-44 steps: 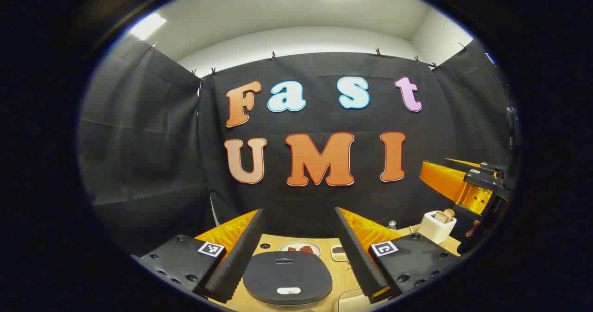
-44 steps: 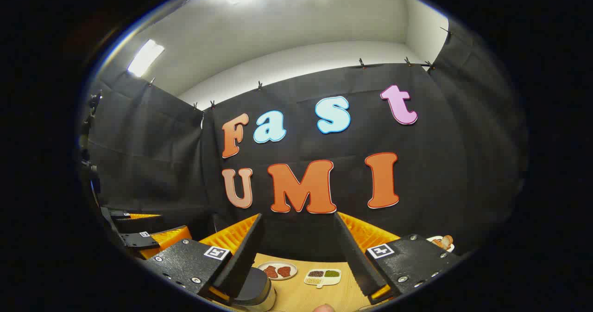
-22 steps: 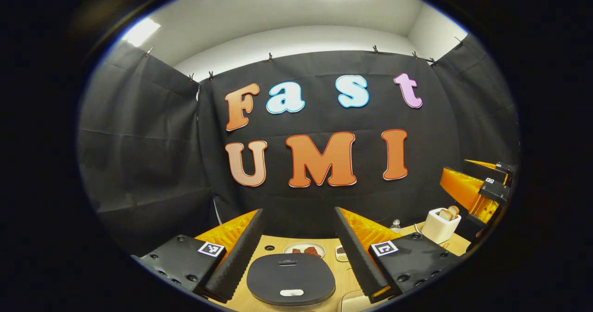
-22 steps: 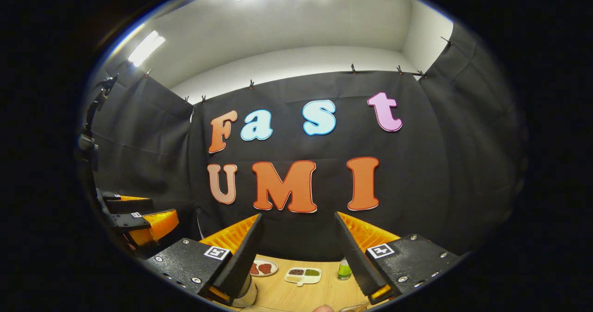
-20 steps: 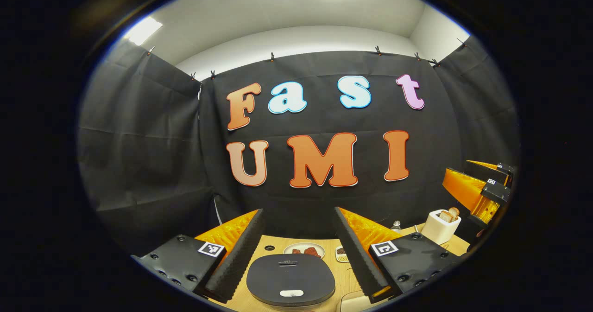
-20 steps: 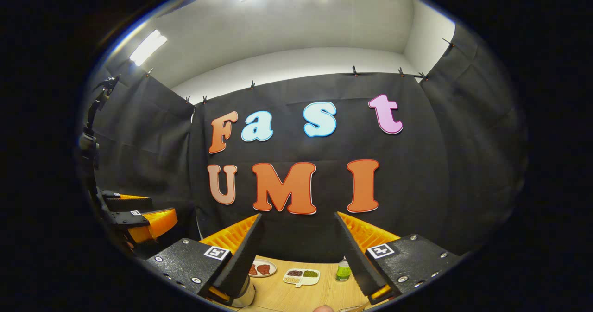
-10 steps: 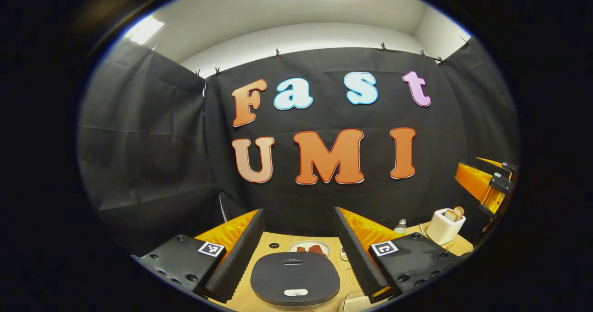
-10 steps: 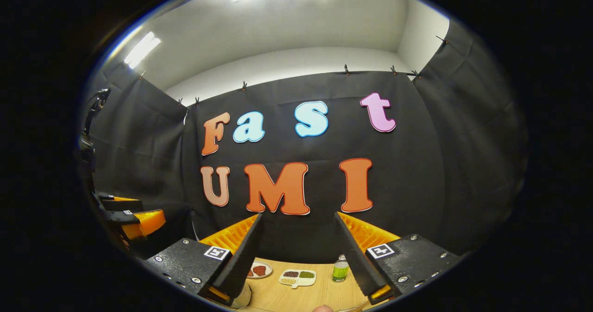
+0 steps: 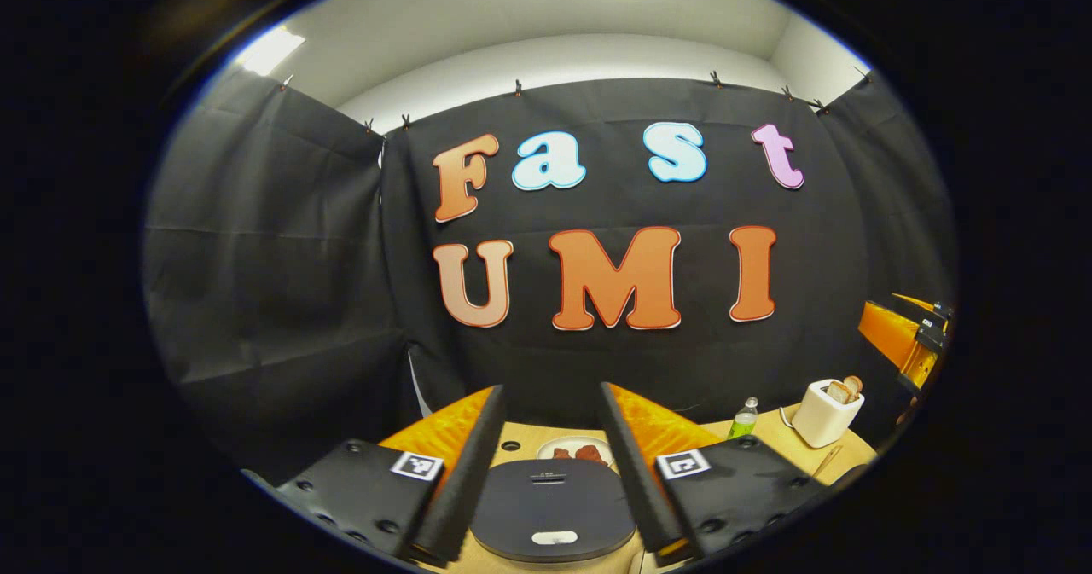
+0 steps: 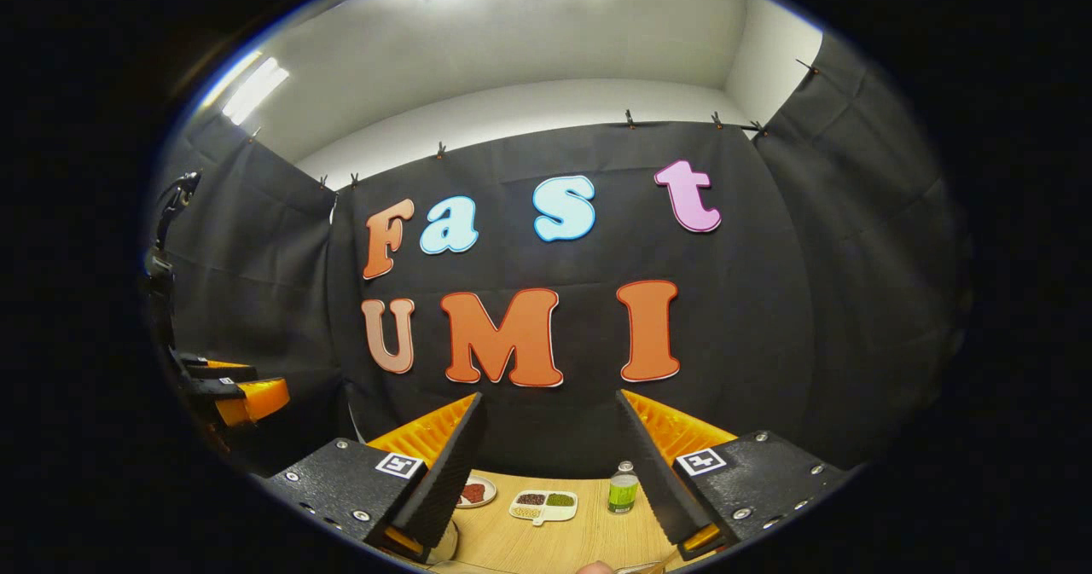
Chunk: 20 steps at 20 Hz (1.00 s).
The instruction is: Close the left gripper, press the button to open the rice cooker; take a wooden spoon from the chopstick holder with the right hand, scoop a spoonful of rice and pour it into the rice cooker, then put the wooden spoon back into the chopstick holder.
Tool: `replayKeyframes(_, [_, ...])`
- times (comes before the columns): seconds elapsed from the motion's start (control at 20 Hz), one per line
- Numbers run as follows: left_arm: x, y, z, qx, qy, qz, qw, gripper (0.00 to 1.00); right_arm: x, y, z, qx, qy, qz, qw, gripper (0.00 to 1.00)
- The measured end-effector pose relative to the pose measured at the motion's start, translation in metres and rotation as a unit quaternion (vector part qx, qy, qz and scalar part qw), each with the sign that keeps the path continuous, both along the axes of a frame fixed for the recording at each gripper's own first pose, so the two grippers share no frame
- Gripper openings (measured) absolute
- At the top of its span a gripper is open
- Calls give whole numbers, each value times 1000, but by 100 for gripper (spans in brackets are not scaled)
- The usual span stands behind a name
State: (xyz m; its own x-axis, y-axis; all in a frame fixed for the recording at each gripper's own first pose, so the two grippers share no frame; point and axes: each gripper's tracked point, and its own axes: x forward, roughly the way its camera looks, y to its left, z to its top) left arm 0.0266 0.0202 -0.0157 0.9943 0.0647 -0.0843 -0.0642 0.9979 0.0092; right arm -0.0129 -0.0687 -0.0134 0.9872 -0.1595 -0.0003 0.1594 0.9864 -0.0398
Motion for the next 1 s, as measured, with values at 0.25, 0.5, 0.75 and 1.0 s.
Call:
replayKeyframes(0.25, [19,-2,-35,-26,76,-16,997,7,-7,-19,-8,-4,5,-23,1000,93])
replayKeyframes(0.5, [32,4,-104,-101,237,-34,966,5,-15,-32,-17,-18,18,-35,999,93])
replayKeyframes(0.75, [15,-3,-180,-158,429,-42,889,5,-24,-42,-29,-25,35,-43,998,92])
replayKeyframes(1.0, [-4,-14,-231,-183,535,-34,824,0,-31,-56,-41,-25,52,-60,997,93])
